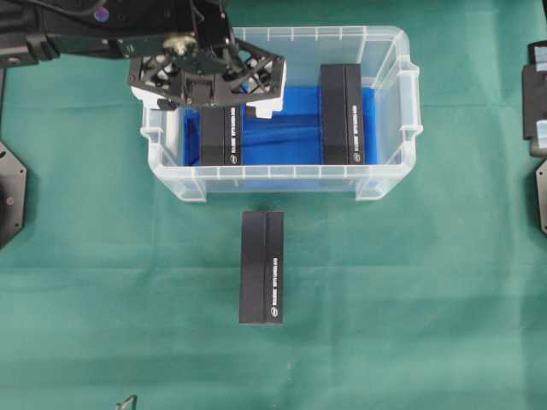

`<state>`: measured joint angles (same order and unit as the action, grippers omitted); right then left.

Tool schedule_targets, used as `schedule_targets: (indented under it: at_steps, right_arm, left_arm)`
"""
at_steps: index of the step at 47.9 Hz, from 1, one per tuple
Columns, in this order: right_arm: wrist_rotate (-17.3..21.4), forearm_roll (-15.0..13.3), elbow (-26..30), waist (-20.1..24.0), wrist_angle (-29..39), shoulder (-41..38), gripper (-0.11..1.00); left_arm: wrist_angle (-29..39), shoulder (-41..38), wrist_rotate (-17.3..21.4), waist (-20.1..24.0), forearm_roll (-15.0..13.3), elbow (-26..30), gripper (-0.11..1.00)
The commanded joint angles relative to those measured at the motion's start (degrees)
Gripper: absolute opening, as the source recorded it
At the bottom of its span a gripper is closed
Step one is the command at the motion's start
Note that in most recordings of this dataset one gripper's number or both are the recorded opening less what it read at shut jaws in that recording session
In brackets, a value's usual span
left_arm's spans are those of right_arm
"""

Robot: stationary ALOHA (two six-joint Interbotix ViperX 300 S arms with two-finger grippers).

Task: Take the box out of the case with the left arm.
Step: 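Lower the left gripper around the left box and close on it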

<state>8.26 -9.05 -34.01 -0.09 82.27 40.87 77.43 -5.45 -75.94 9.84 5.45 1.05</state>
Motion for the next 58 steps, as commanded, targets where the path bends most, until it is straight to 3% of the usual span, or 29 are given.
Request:
schedule_targets:
  at_steps: [1,30,58]
  right_arm:
    - [0.09,-0.09,0.62,-0.09,-0.26,0.09,0.02]
    - [0.09,-0.18,0.53,-0.09,-0.26,0.09,0.02]
    - [0.00,-0.09,-0.18,0.00,-1.14,0.09,0.02]
  left_arm:
    - [-1.49,1.32,-0.79,-0.09,0.35,-1.14,0.88]
    - [-14.15,-0.97,-4.75,-0.18,0.97,-10.63,0.88]
    - [-18.02,-2.37,-5.80,0.44,1.76,-13.71,0.88]
